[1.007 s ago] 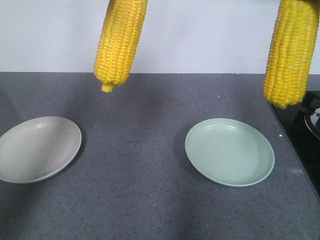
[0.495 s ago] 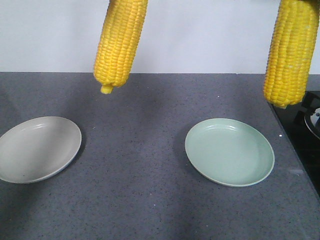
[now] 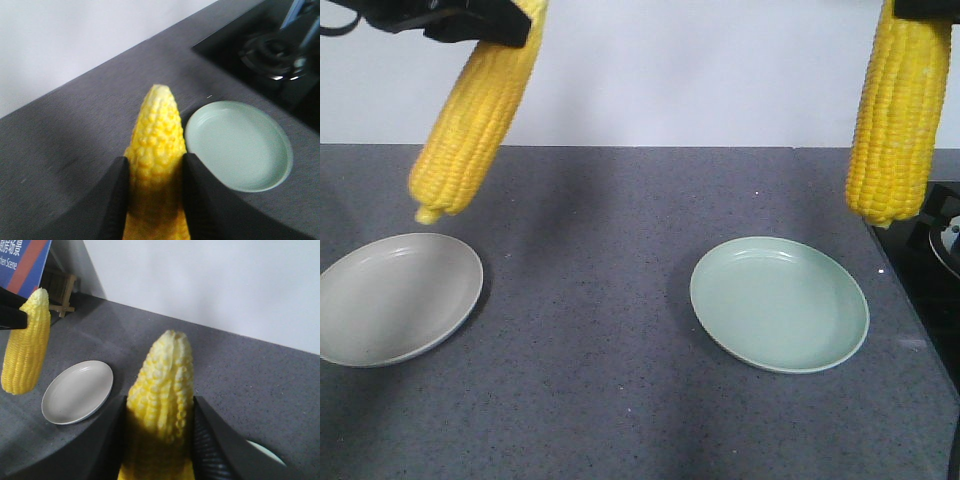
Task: Distribute corn equally
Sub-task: 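Lower the left cob onto the cream plate, right cob onto green plate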
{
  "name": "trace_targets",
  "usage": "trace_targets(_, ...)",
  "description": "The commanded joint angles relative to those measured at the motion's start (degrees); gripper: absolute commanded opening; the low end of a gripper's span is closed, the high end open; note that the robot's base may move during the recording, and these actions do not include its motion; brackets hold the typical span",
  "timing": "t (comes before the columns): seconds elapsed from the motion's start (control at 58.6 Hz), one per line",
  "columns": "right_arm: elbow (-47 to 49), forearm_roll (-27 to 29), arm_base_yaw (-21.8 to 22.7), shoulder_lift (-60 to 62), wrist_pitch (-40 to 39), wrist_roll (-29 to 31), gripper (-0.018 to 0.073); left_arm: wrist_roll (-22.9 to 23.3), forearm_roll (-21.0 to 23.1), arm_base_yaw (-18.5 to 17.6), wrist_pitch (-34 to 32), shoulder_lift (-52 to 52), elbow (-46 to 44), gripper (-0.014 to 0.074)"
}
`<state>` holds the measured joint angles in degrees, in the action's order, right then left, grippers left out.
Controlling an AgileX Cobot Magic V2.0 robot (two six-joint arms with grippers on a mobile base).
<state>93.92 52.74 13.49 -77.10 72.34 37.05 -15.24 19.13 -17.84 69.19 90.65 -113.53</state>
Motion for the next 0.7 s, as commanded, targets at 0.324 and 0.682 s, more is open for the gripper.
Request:
trace_targets(0.324, 1.5, -14.9, -14.6, -16.6, -1.2, -2.7, -0.0004, 6.8, -17.1, 0.0, -5.6, -0.1, 12.0, -0.0006)
trace_targets(0.682, 1.5, -24.3, -18.3, -25.7, -5.4, -7.3, 0.0030, 10.9, -23.6, 0.0, -14.5, -0.1, 25.7, -0.0006)
